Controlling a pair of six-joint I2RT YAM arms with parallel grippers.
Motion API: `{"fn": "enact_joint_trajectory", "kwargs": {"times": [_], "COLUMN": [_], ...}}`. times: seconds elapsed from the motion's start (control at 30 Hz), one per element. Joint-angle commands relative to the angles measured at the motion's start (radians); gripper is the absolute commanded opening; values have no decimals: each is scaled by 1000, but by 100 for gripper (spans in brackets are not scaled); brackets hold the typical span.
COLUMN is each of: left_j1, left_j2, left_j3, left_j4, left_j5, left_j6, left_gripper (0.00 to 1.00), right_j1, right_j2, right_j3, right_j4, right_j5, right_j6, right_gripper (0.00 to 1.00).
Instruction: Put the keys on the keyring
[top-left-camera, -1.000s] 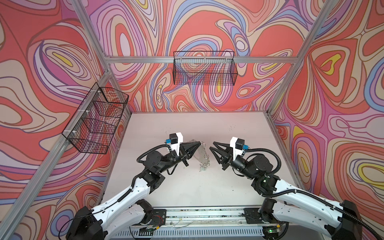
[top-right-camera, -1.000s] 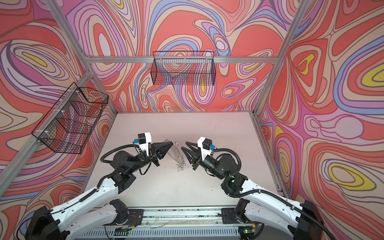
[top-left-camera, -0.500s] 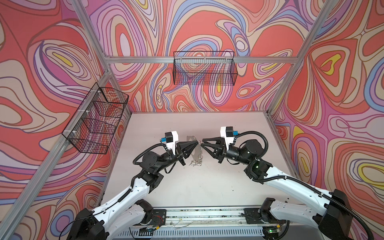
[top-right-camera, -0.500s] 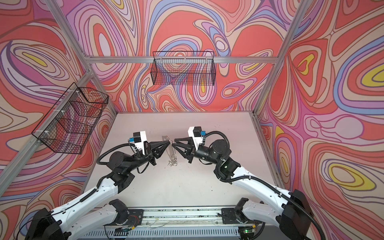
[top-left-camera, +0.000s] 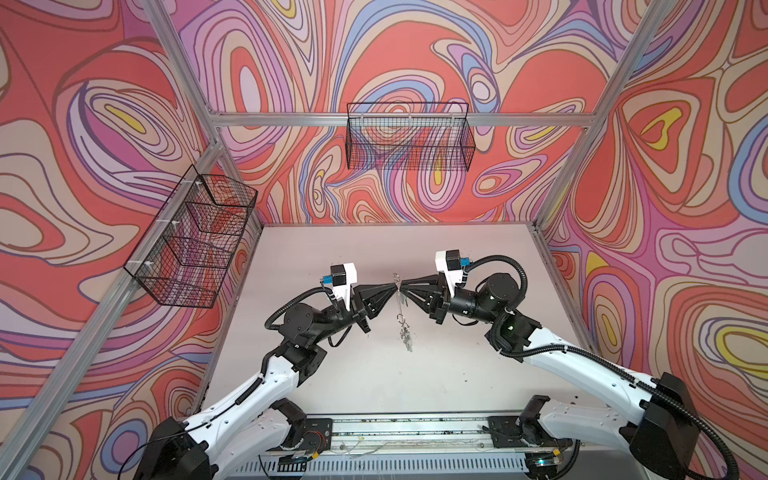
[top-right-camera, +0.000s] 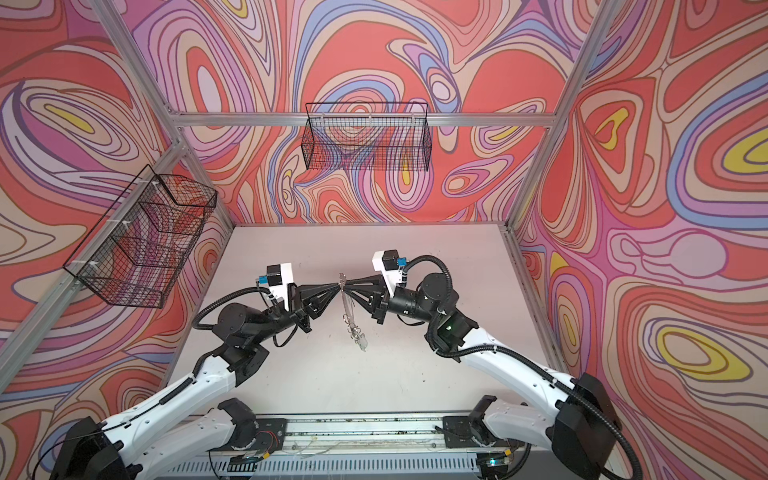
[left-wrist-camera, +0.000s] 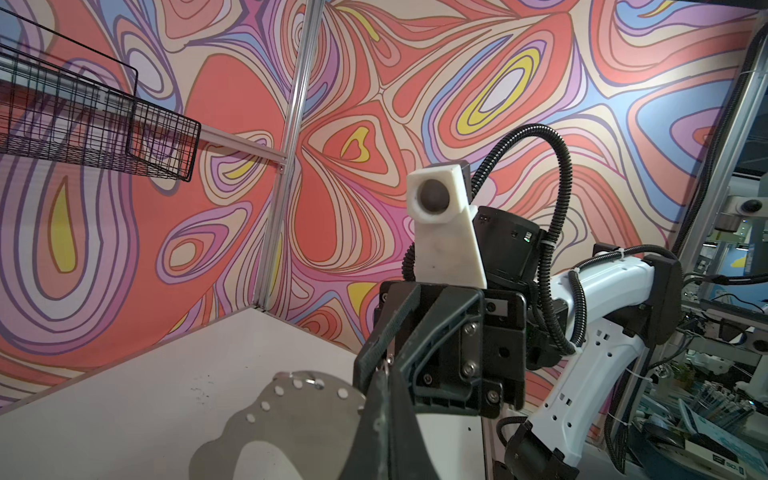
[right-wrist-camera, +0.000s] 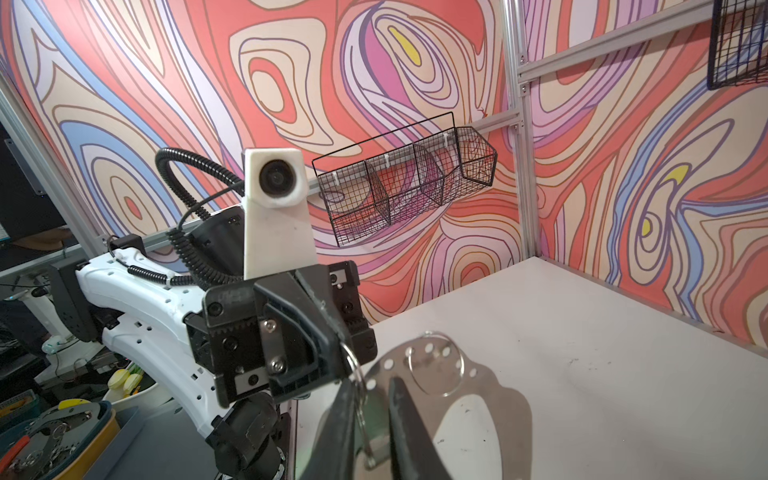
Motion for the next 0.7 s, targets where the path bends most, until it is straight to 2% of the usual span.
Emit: {"fn": "enact_joint_trajectory", "kwargs": {"times": [0.0,0.3,0.33,0.4,0.5,0.53,0.6,0.67], "left_j1": [4,4,3,4,4,4,5,7], "left_j2": [-1,2,4,7,4,-2,-17,-39], "left_j3": [18,17,18,21,22,25,34,51], "left_j4": [84,93,94,91,79,62,-4,-97], "left_j5": [26,21,22,30,26,21,6,0], "left_j6": [-19,-14,-15,-14,-7,4,29,62], "left_gripper": [0,0,0,0,0,0,8,8], "right_j1": [-10,-23,-24,-27,-32,-34,-41,-59], "right_j2": [14,33,33,34,35,29,13,-4], "right_j3": [28,18,15,19,33,36,33,25], "right_j4": [19,43,47,50,26,9,-30,-63], "right_j5": [-36,-84,-88,-107,-140,-140,-122,-112], "right_j6": [13,38,39,40,33,23,-8,-34], "right_gripper": [14,13,11,0,0,0,0,0]}}
